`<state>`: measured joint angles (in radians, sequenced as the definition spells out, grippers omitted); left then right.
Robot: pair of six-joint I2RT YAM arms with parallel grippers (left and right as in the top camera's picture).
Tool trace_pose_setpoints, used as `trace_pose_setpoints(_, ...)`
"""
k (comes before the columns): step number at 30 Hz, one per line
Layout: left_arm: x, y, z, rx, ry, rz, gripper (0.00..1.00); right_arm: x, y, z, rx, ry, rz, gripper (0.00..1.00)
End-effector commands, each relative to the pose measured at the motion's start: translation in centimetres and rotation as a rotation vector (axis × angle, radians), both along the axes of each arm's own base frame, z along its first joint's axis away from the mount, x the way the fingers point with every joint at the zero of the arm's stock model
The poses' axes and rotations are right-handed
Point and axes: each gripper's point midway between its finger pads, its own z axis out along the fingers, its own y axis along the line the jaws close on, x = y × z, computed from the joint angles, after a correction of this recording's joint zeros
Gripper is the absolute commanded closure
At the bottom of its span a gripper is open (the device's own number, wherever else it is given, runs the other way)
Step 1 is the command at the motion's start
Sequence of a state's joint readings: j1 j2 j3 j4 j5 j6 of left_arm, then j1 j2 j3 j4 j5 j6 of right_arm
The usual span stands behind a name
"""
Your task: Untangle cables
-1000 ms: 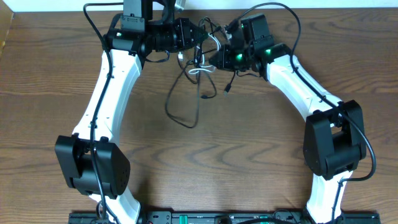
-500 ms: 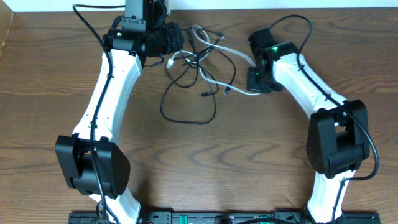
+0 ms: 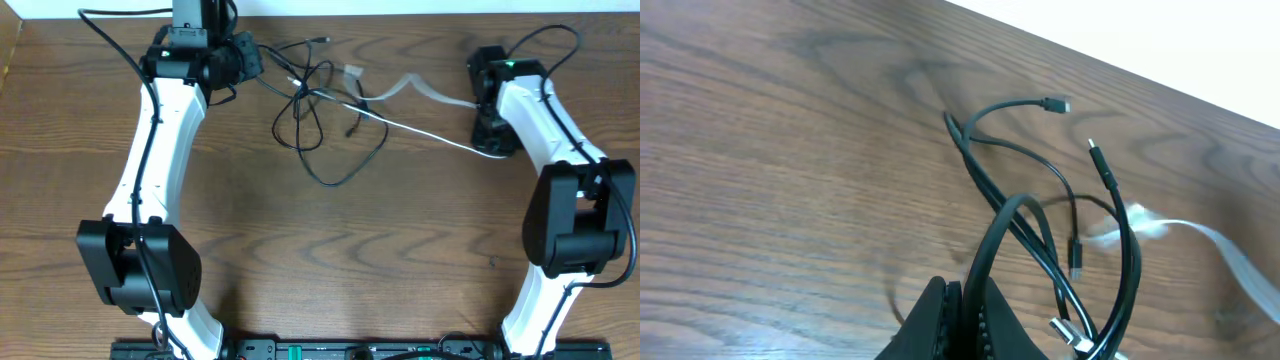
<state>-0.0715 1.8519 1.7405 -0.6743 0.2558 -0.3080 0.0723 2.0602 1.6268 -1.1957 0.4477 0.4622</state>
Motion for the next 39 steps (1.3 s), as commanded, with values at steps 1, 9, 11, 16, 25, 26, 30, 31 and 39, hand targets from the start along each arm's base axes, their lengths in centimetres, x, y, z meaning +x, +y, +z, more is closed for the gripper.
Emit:
trace_pose_setpoints(1,0.3,2.5,-0.3,0.048,-0.001,0.043,0.93,-0.6,-4.1,0.8,-0.096,0.014,-0.059,0.99)
trace_pose_setpoints(9,0.3,4.0,-0.5,0.108,0.002,0.07,0.93,-1.2,-5.0,0.4,-0.005,0.039,-0.07,0.99)
trace_pose_setpoints(11,0.2,4.1,-0.6,0.112,0.011,0.072,0.92,-1.0,-4.3,0.1,0.045,0.04,-0.041,0.99)
trace_pose_setpoints(16,-0.3,4.5,-1.0,0.133,0.035,0.087,0.92,0.6,2.7,-1.1,0.453,0.049,0.302,0.99)
trace_pose_setpoints(25,-3.4,3.4,-3.1,0.103,0.195,0.112,0.92,0.7,4.9,-1.0,0.563,0.024,0.306,0.99)
trace_pose_setpoints(26,-3.7,3.2,-3.3,0.096,0.212,0.119,0.92,0.8,4.9,-1.0,0.562,0.023,0.307,0.99)
trace_pose_setpoints(30,-4.9,2.2,-3.8,0.049,0.272,0.148,0.92,0.8,5.3,-0.9,0.56,0.028,0.341,0.62)
trace_pose_setpoints(31,-5.1,1.8,-3.8,0.022,0.284,0.149,0.92,0.9,5.4,-0.9,0.56,0.028,0.345,0.57)
trace_pose_setpoints(39,-5.7,-1.0,-3.4,-0.143,0.326,0.1,0.92,2.5,7.8,1.1,0.573,-0.009,0.481,0.33)
